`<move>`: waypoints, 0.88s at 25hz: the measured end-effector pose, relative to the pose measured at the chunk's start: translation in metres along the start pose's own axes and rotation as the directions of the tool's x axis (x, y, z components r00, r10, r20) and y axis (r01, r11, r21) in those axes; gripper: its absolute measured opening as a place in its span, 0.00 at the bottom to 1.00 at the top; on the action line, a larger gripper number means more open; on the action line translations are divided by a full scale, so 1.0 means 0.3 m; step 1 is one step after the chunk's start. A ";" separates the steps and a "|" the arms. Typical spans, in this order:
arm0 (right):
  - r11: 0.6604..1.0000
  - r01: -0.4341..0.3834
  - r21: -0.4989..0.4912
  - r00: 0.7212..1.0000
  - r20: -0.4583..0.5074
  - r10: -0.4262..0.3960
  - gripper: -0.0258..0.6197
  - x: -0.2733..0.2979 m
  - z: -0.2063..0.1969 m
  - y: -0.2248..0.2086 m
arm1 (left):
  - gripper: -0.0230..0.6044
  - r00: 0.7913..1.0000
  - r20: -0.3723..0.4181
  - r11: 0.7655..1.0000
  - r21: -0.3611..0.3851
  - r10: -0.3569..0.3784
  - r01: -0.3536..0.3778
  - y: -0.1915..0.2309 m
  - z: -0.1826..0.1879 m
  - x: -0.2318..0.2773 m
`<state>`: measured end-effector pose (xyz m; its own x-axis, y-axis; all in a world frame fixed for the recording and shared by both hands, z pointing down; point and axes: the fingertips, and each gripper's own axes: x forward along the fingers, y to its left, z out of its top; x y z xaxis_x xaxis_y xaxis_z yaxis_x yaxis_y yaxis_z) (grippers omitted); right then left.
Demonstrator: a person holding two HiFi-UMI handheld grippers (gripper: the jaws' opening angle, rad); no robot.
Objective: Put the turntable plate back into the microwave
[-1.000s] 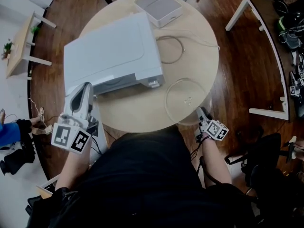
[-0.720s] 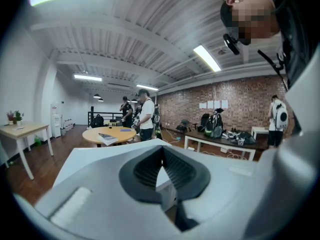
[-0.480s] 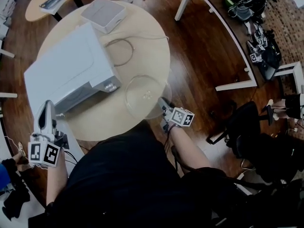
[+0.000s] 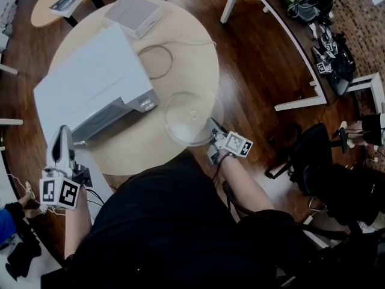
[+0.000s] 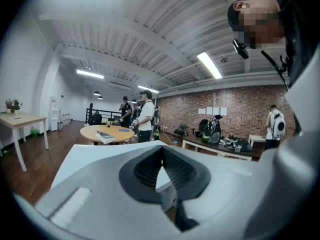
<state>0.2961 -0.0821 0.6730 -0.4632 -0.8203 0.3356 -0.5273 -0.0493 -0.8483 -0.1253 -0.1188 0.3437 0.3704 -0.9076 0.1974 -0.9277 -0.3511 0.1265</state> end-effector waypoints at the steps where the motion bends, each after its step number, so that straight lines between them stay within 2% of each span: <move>1: 1.000 0.020 -0.006 1.000 0.007 -0.020 0.12 -0.021 0.012 -0.011 | 0.03 1.000 0.006 1.000 -0.004 -0.003 0.003 -0.010 -0.006 -0.004; 4: 0.998 0.065 -0.013 0.997 0.039 -0.064 0.11 -0.077 0.051 -0.039 | 0.03 0.999 0.021 1.000 -0.014 -0.028 0.028 -0.038 -0.018 0.002; 7: 0.997 -0.014 0.079 0.997 0.077 0.007 0.10 -0.053 0.045 0.007 | 0.03 0.999 0.026 1.000 -0.004 -0.025 0.025 -0.026 -0.007 -0.021; 11: 0.996 -0.043 0.080 0.994 0.108 0.034 0.09 -0.041 0.060 0.025 | 0.03 0.999 0.037 1.000 0.000 -0.014 0.014 -0.004 0.002 -0.055; 14: 0.991 -0.038 0.127 0.992 0.128 0.021 0.08 -0.046 0.056 0.027 | 0.03 0.999 0.042 1.000 0.000 -0.012 0.012 0.008 -0.004 -0.079; 22: 0.984 -0.035 0.175 0.986 0.169 0.005 0.08 -0.071 0.053 0.033 | 0.03 0.998 0.058 1.000 -0.021 -0.009 0.010 0.030 -0.009 -0.113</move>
<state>0.3120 -0.0741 0.6510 -0.3383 -0.9052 0.2571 -0.3781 -0.1195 -0.9180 -0.1462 -0.0905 0.3408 0.3751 -0.9164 0.1397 -0.9229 -0.3552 0.1485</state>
